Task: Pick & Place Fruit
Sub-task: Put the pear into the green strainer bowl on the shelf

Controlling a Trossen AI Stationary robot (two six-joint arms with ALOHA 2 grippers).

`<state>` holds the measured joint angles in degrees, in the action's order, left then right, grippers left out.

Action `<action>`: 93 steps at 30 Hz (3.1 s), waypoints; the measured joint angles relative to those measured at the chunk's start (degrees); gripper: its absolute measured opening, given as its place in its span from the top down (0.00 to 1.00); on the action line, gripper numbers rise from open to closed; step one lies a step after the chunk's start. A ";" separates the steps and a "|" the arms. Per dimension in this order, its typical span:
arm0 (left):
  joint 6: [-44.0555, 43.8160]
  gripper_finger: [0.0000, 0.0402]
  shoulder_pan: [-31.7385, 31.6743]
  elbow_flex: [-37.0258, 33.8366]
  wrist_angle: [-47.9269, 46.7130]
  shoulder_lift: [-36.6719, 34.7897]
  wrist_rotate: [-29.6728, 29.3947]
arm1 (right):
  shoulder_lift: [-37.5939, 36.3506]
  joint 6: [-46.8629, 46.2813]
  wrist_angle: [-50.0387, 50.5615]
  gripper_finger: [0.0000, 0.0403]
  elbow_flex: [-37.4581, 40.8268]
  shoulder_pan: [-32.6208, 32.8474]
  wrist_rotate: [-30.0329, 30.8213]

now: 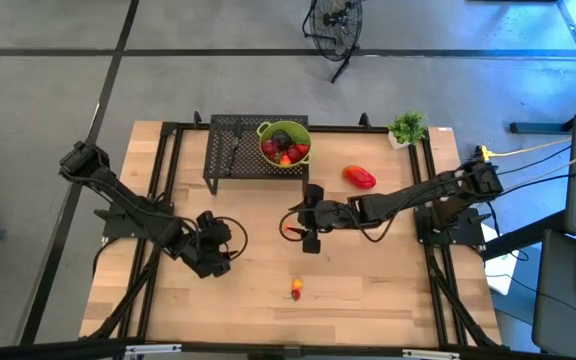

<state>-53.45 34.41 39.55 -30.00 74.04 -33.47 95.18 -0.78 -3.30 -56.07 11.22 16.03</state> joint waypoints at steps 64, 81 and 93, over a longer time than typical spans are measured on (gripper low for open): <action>1.66 0.22 0.00 0.02 0.13 0.00 -0.55 | 18.16 -1.77 -9.68 0.44 -0.04 -5.96 -10.79; 1.66 0.22 0.00 0.02 0.13 0.00 -0.57 | 18.16 -1.73 -8.29 0.50 -0.04 -6.14 -12.63; 1.60 0.22 0.00 0.02 0.13 0.00 -0.57 | 18.16 -2.69 -7.12 0.62 -0.07 -6.14 -12.89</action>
<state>-51.86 34.41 39.57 -29.87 74.04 -34.04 113.34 -3.46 -10.41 -56.14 5.08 3.14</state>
